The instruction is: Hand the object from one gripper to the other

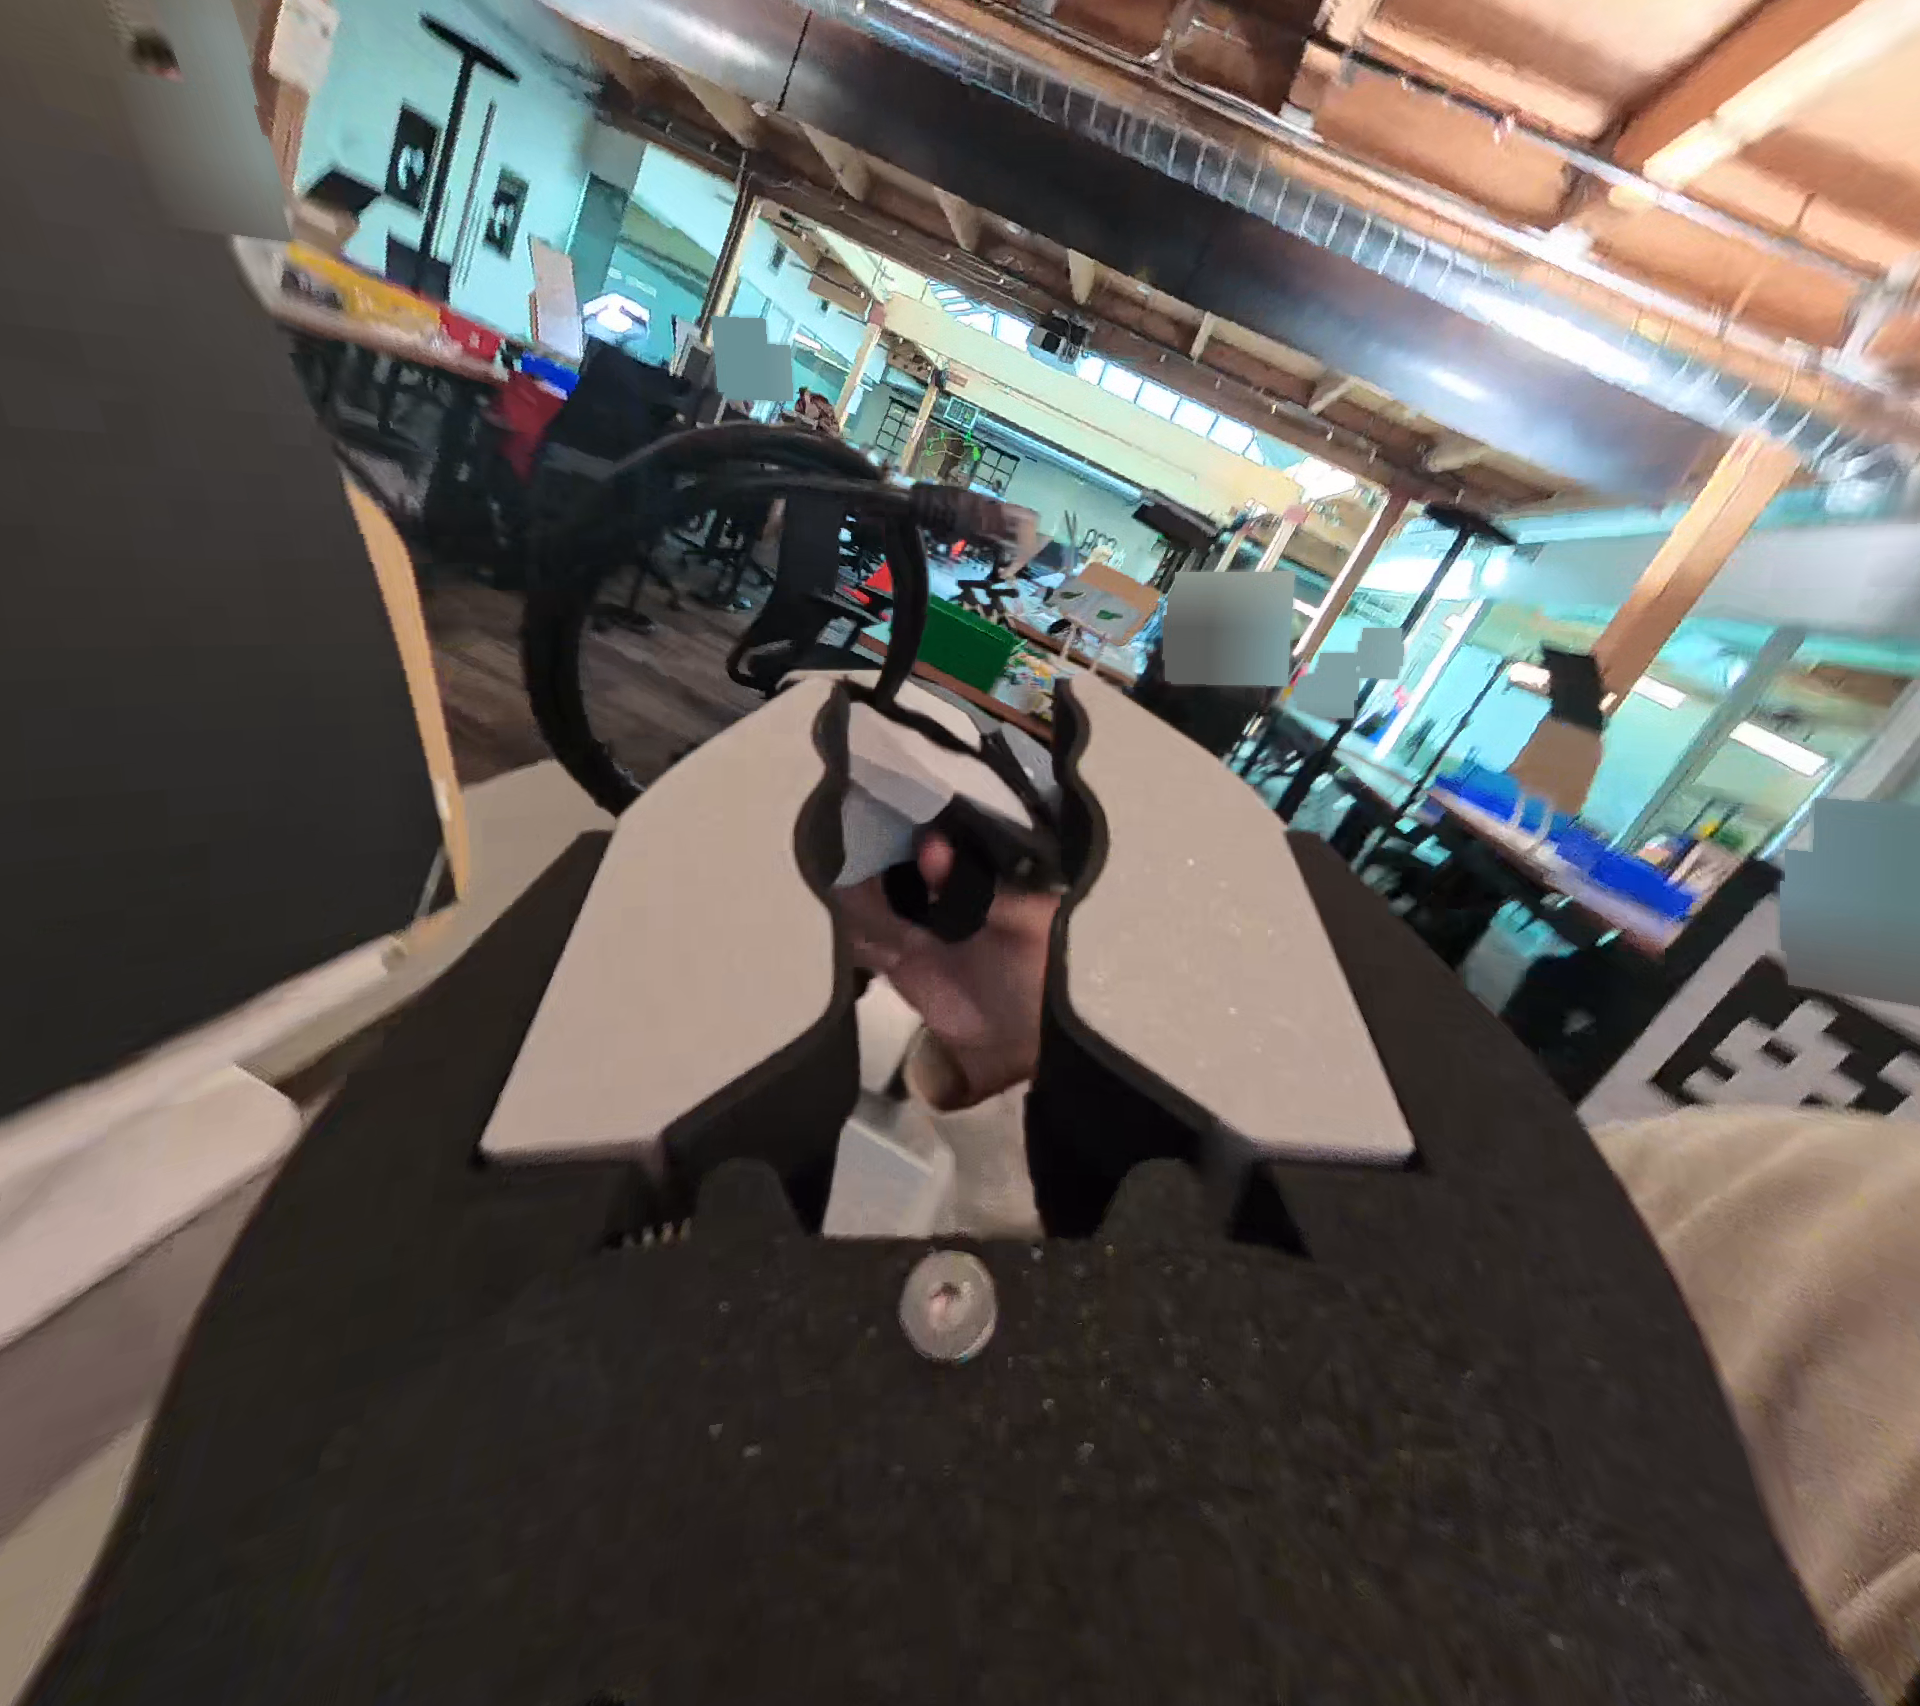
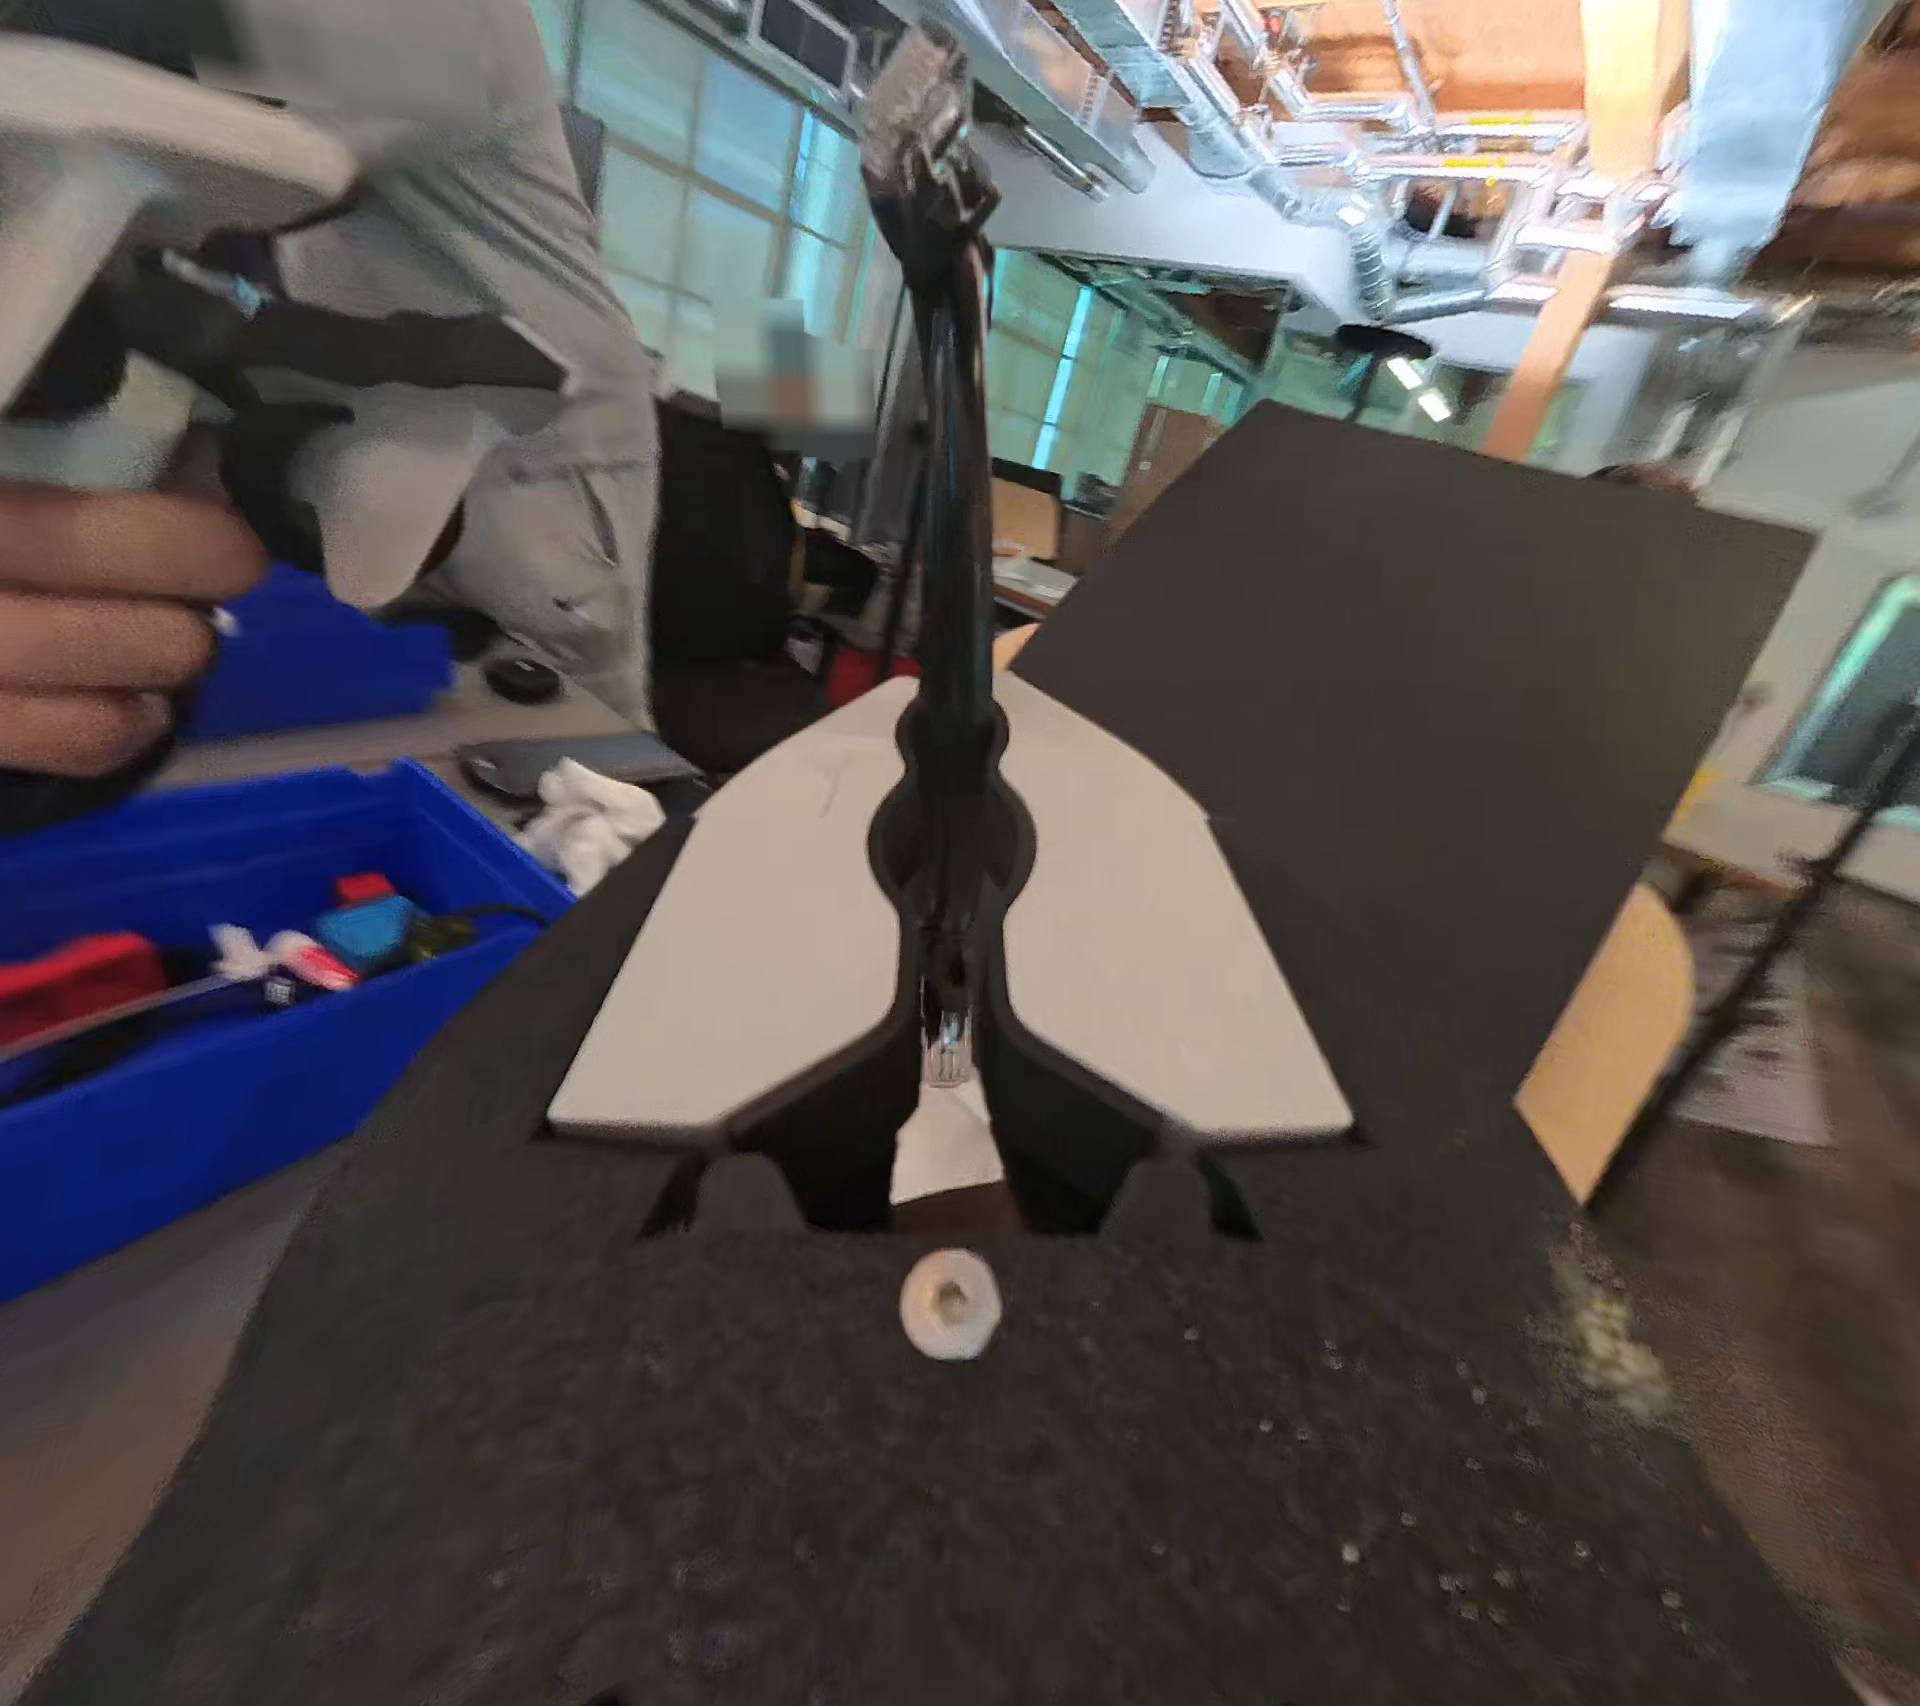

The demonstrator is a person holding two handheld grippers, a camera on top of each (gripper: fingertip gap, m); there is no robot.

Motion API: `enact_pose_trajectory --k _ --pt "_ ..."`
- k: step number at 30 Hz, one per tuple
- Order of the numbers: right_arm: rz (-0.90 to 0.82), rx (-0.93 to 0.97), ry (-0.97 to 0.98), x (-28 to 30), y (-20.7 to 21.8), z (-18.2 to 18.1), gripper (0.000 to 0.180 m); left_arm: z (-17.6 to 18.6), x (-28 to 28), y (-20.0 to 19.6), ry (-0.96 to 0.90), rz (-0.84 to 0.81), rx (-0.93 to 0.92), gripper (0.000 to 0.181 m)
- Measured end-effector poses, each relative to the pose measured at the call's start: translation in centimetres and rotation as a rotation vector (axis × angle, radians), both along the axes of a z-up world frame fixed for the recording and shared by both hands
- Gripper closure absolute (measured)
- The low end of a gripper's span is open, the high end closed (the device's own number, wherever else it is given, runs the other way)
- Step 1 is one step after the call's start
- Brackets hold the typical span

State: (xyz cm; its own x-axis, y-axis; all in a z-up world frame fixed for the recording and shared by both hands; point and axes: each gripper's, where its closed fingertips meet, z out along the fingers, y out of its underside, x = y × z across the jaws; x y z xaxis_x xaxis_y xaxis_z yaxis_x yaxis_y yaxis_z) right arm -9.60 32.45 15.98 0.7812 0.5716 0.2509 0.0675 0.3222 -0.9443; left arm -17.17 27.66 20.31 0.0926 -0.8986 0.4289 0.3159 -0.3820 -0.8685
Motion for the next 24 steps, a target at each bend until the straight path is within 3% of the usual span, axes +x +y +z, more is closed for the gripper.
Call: enact_pose_trajectory --k 3,5,7,11,17,24 --pt "0.233 -0.156 0.134 1.3 -1.3 0.6 0.173 -0.4 0.3 -0.1 0.155 0.154 0.208 0.144" --pt "0.490 -0.289 0.191 1.0 -3.4 0.6 0.173 -2.0 0.4 1.2 0.362 0.332 0.319 0.131" --pt "0.611 -0.322 0.298 1.8 -4.4 1.8 0.174 -3.1 0.4 1.9 0.503 0.441 0.392 0.124" --pt "0.797 -0.413 0.395 2.3 -5.5 2.3 0.174 -2.9 1.7 0.9 0.486 0.405 0.405 0.126" --pt "0.618 -0.424 0.273 0.7 -3.4 0.1 0.174 -3.9 2.4 1.3 0.544 0.423 0.394 0.126" --pt "0.715 -0.365 0.169 -2.0 -5.9 0.1 0.174 -4.7 2.0 2.7 0.557 0.455 0.325 0.127"
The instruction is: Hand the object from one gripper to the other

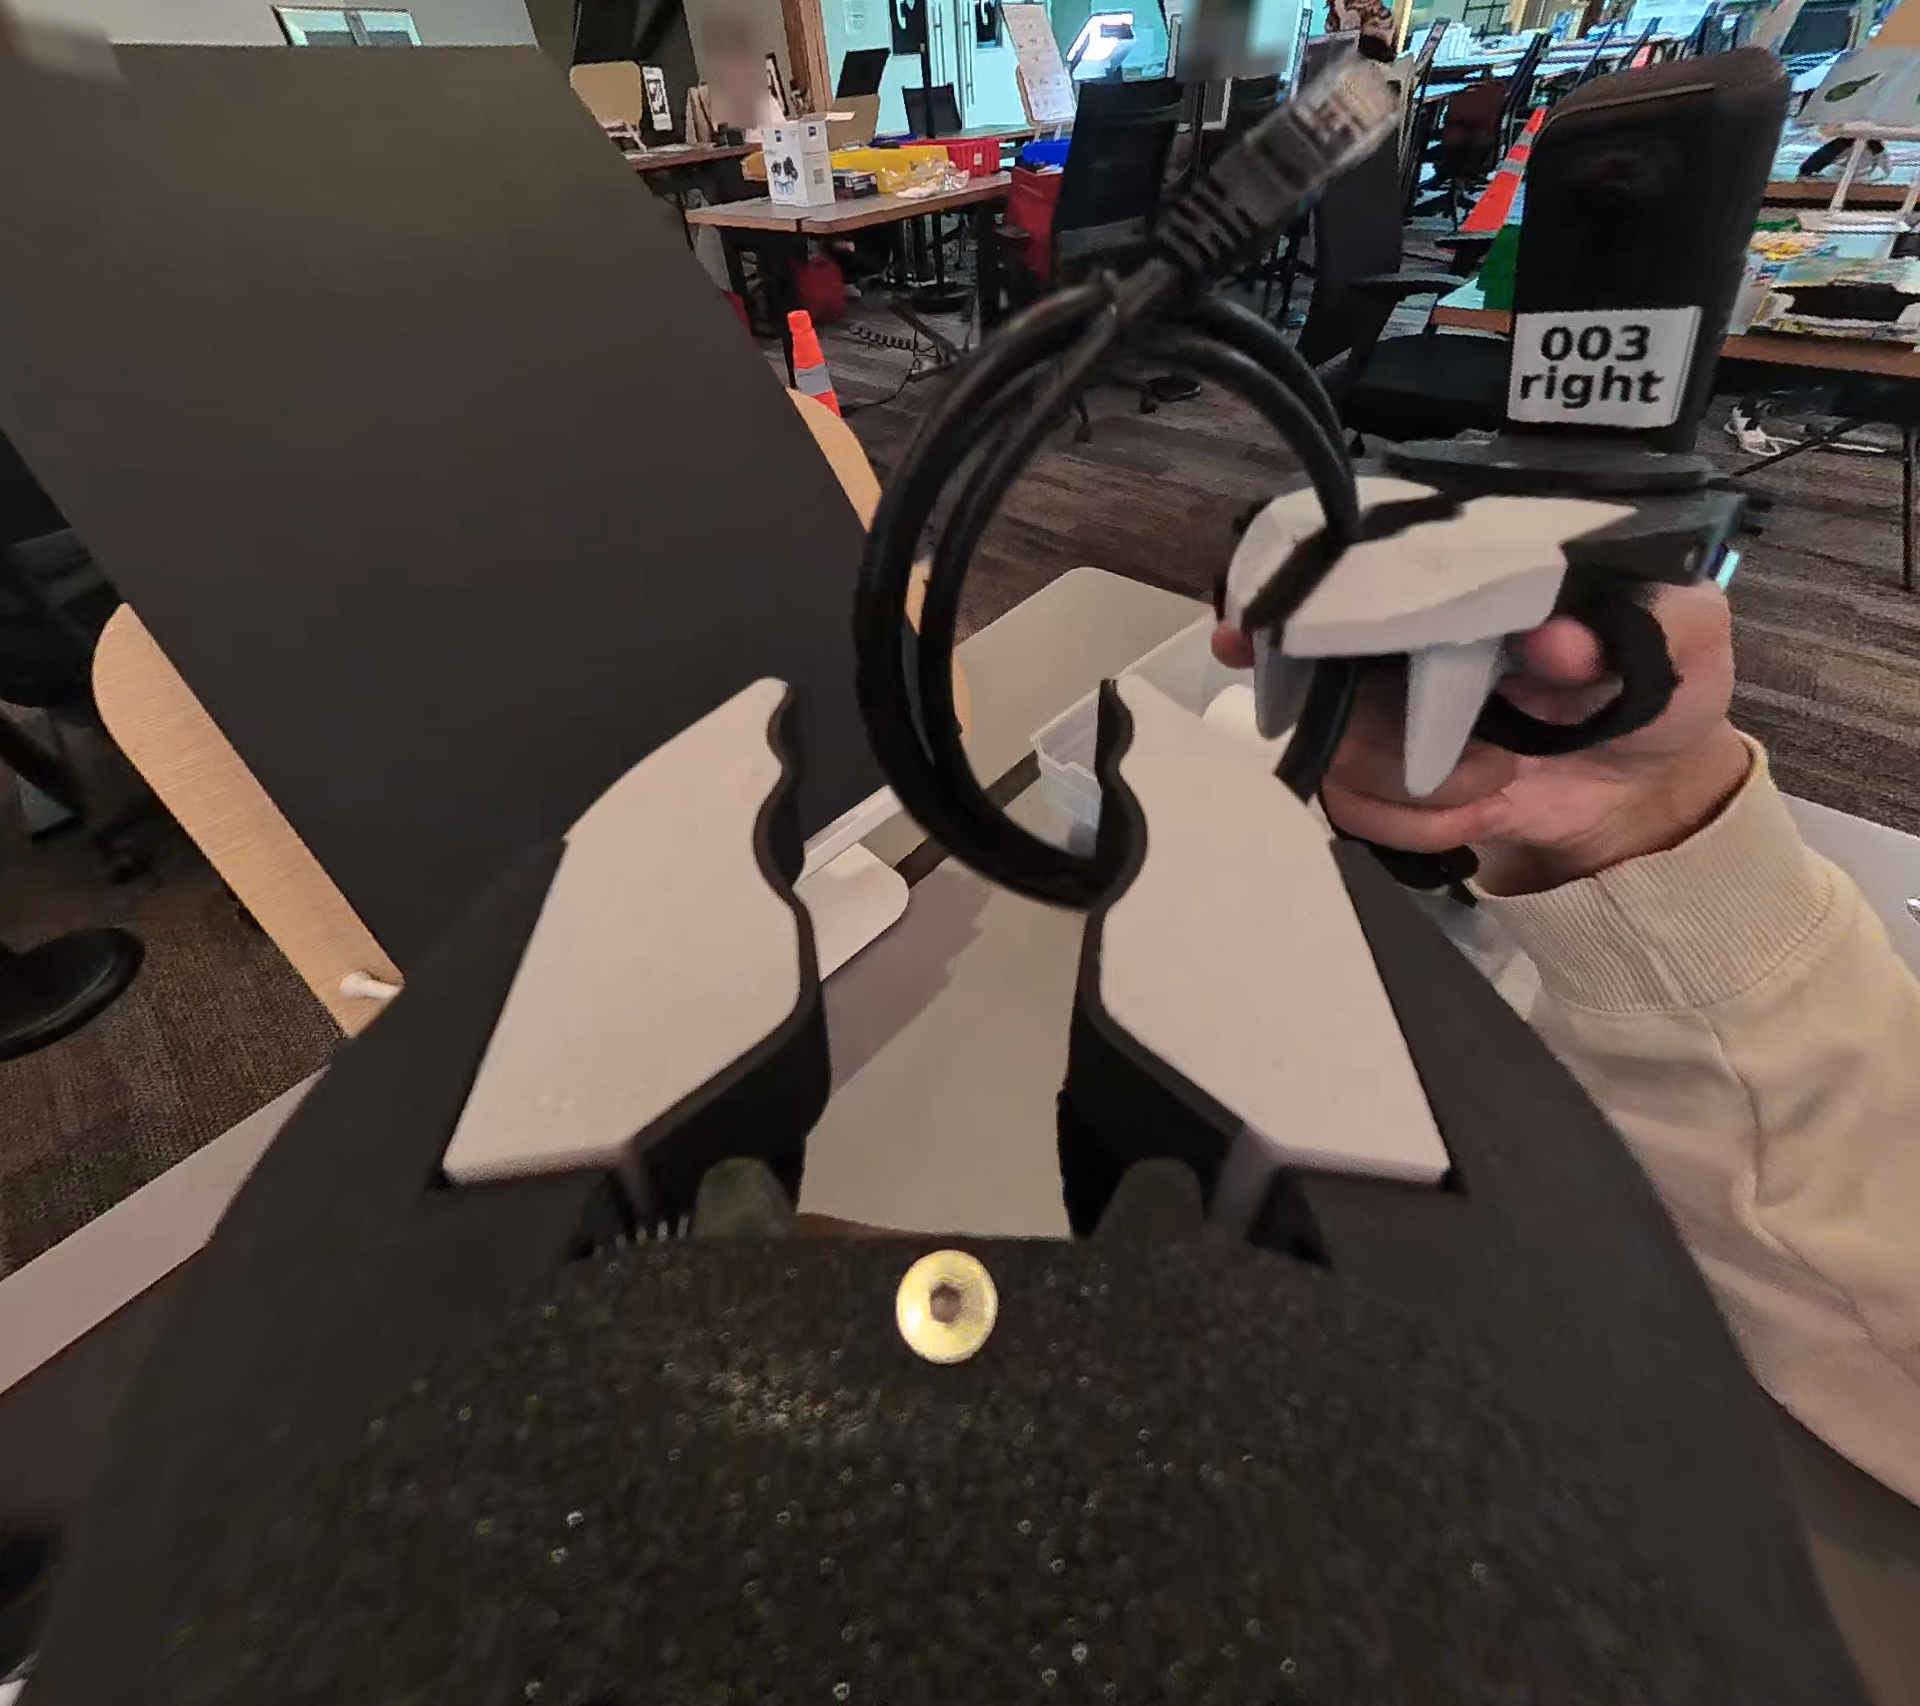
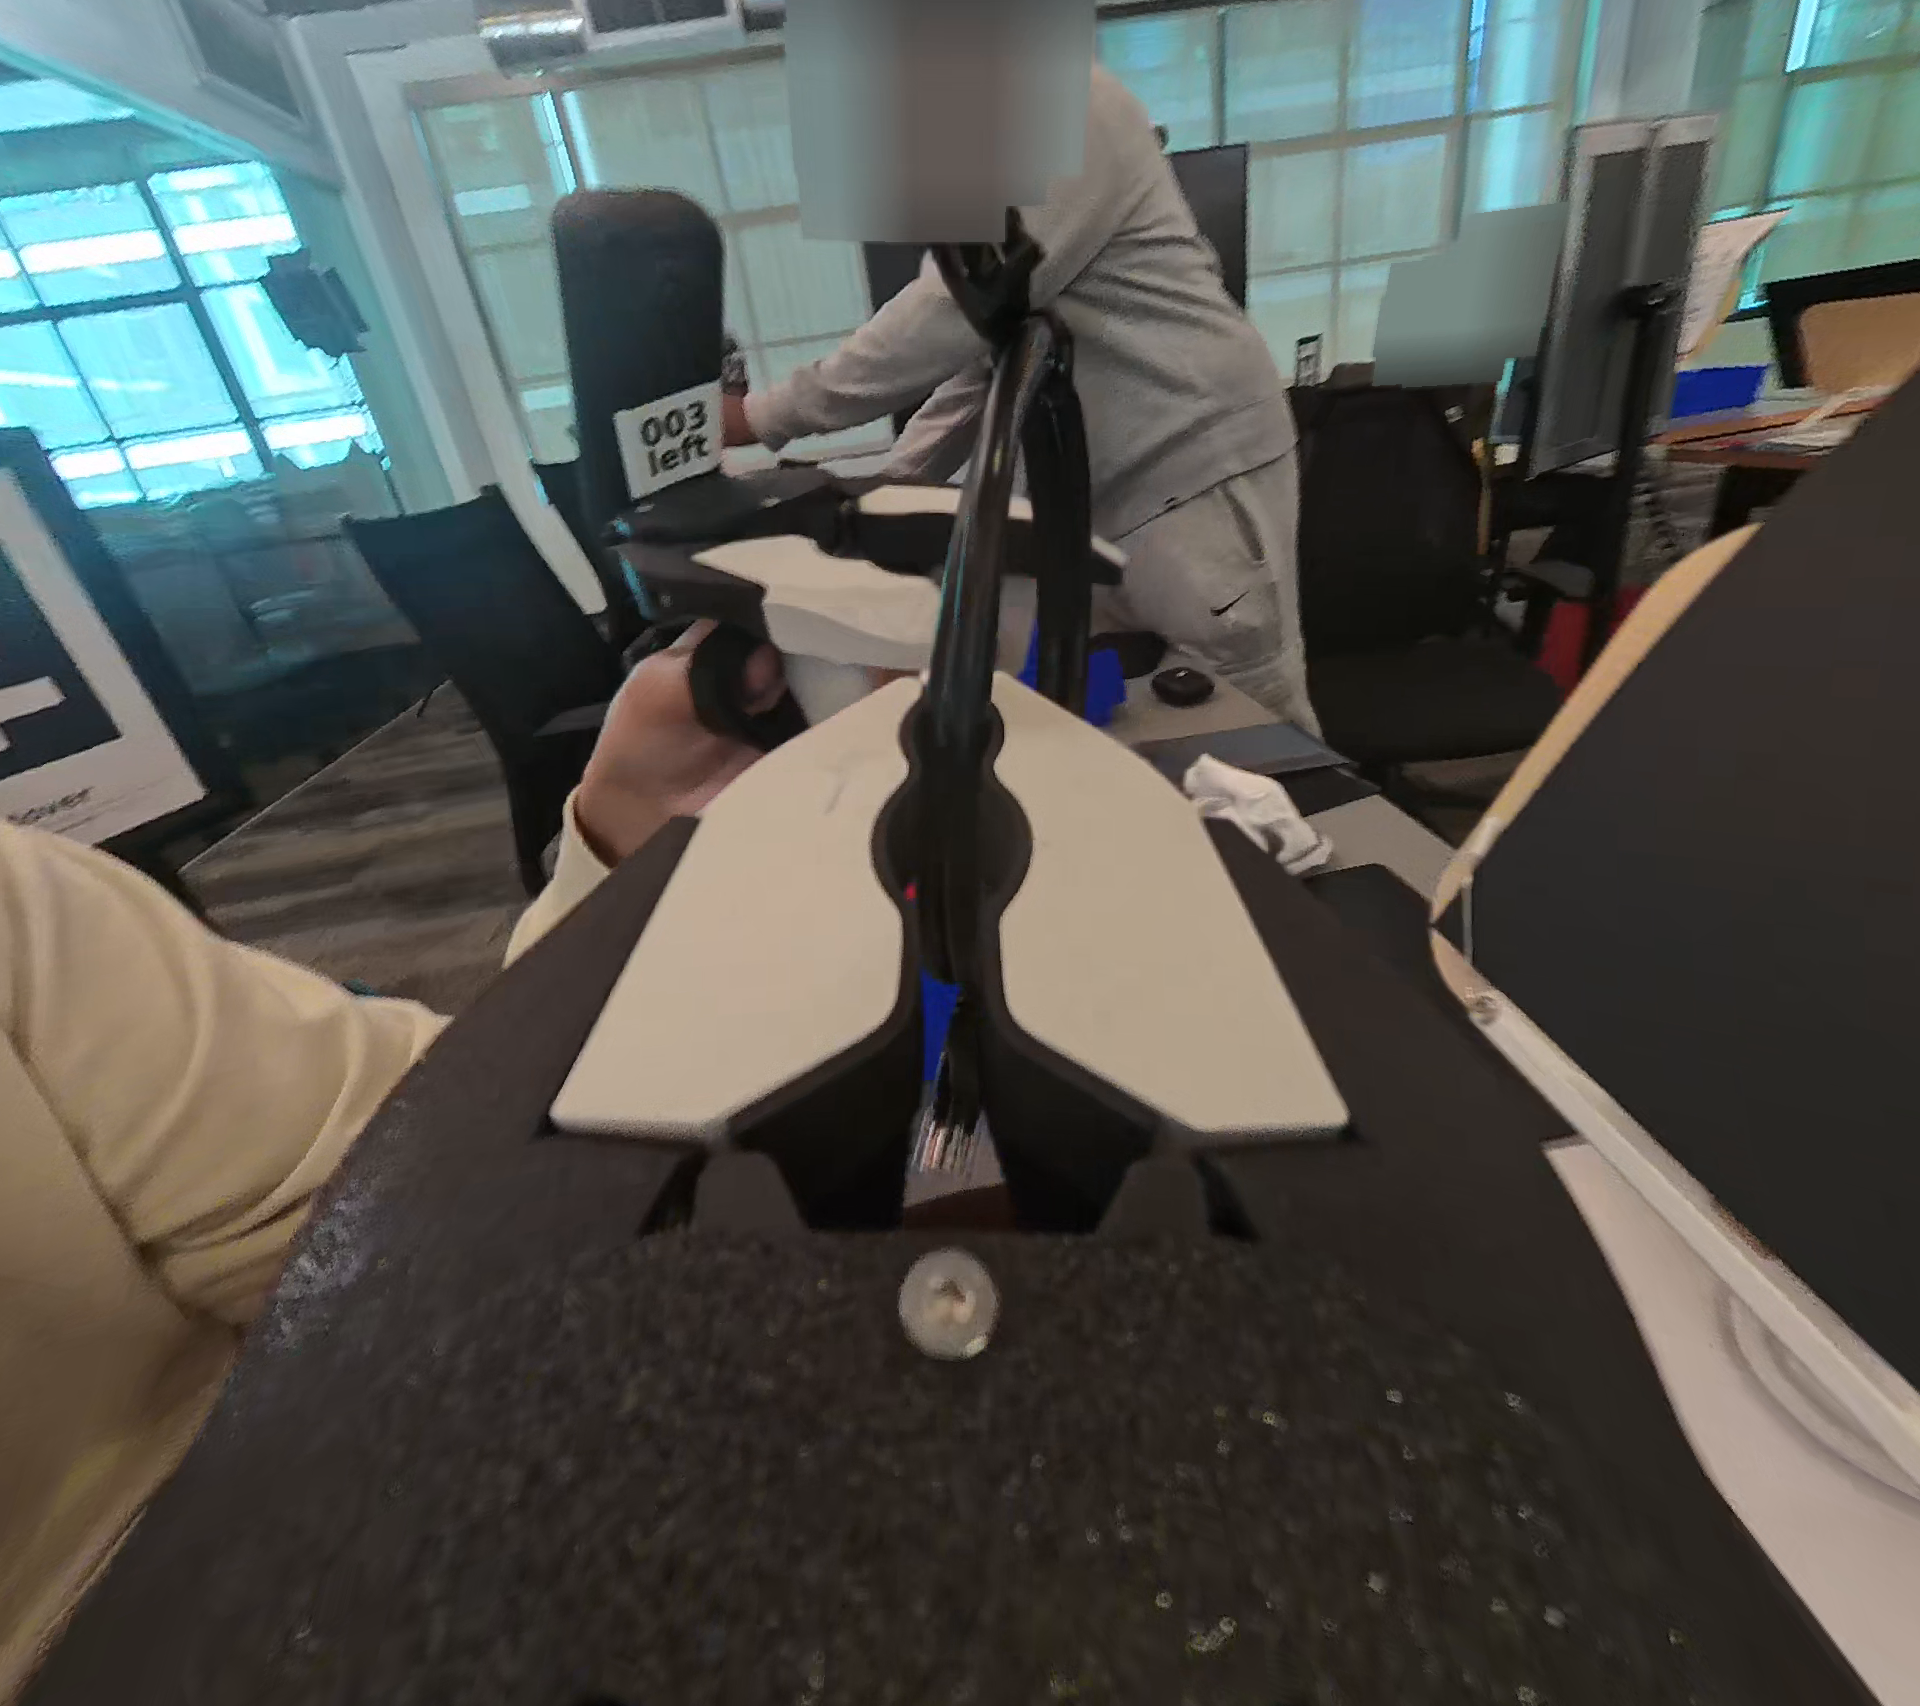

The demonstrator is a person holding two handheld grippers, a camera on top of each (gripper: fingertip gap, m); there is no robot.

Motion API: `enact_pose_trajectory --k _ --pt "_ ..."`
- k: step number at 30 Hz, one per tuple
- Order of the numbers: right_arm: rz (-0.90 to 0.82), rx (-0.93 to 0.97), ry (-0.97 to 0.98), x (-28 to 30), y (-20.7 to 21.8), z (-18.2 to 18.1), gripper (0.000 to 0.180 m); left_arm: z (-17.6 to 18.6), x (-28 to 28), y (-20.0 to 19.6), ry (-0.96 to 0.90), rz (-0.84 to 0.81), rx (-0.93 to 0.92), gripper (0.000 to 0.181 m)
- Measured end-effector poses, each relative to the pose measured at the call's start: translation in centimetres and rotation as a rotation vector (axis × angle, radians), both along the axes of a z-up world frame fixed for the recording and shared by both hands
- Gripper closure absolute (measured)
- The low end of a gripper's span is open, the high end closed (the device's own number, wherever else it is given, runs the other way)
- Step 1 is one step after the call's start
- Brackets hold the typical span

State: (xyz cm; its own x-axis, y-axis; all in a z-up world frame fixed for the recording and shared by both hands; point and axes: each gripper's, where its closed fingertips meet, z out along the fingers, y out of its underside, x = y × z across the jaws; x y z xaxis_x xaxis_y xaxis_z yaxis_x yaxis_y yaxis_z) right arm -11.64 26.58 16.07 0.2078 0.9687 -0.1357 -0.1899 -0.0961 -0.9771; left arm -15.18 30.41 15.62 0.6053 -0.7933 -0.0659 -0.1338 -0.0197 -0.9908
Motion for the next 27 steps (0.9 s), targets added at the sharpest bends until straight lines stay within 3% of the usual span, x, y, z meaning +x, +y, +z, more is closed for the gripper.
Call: enact_pose_trajectory --k 4,10,15,17,21,23,27 --pt "0.060 0.020 -0.025 -1.5 -1.1 -0.4 0.175 -0.2 -0.7 0.8 0.027 0.065 0.012 0.168" --pt "-0.040 0.048 -0.039 -1.5 -0.2 -0.6 0.158 0.6 -3.2 2.1 -0.068 0.146 -0.039 0.171" --pt "-0.145 0.138 -0.066 -1.1 0.1 -0.1 0.145 2.6 -7.8 3.6 -0.347 0.207 -0.092 0.171" --pt "-0.211 0.212 -0.076 -1.3 0.3 0.0 0.141 3.5 -9.1 3.6 -0.522 0.150 -0.139 0.171" --pt "-0.355 0.361 -0.190 -3.2 1.6 -1.3 0.123 4.6 -9.7 3.0 -0.868 -0.134 -0.344 0.171" --pt "-0.384 0.417 -0.235 -4.8 1.7 -2.2 0.117 4.3 -9.2 3.1 -0.931 -0.225 -0.428 0.171" --pt "-0.473 0.547 -0.188 -7.4 0.9 -1.5 0.120 3.4 -6.8 3.3 -0.894 -0.252 -0.484 0.171"
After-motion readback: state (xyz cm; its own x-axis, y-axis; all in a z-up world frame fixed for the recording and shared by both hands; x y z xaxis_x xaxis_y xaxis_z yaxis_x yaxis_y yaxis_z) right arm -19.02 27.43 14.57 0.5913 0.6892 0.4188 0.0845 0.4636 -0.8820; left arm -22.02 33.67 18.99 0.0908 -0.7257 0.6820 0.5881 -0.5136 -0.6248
